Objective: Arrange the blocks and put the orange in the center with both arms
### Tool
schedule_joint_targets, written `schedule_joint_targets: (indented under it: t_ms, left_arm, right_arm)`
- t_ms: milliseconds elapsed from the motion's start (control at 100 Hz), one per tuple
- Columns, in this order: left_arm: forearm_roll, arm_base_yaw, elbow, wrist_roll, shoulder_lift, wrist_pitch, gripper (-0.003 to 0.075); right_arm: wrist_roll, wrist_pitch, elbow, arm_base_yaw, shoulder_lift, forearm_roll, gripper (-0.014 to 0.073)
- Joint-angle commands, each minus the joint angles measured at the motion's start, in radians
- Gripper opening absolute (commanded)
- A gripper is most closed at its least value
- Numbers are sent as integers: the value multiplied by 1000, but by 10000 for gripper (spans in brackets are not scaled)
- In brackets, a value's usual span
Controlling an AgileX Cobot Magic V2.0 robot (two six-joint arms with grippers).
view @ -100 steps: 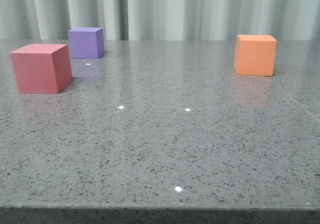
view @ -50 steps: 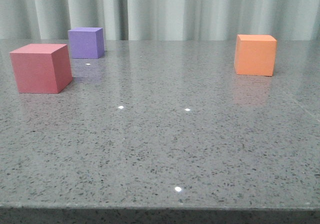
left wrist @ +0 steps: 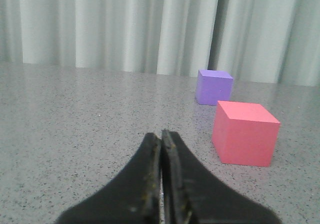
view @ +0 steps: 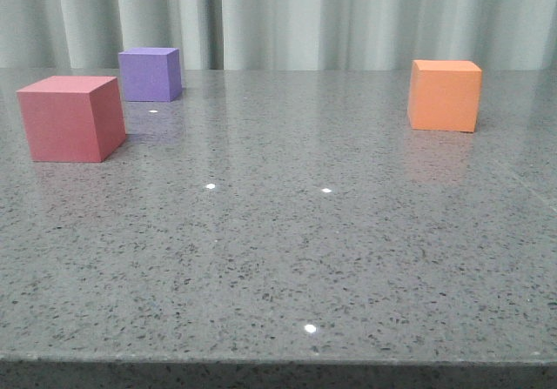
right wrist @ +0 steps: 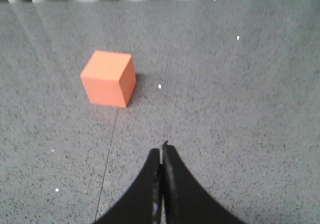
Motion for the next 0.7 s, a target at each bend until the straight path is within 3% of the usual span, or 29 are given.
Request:
schedule_joint_targets:
  t_ms: [0, 120, 240, 340, 690]
  left_arm:
    - [-1, -9, 43, 0, 7, -81, -20]
    - [-1, -9, 43, 0, 7, -81, -20]
    - [-1, -9, 43, 0, 7, -81, -20]
    - [-1, -9, 43, 0, 7, -81, -20]
    - [-1, -9, 43, 0, 7, -81, -20]
  right_arm:
    - [-5, -43, -36, -5, 28, 5, -32]
    - [-5, -2, -36, -5, 36, 26, 162]
    - [-5, 46, -36, -5, 36, 26, 475]
    - [-5, 61, -36, -5, 36, 26, 651]
    - [-5, 37, -80, 2, 137, 145, 643]
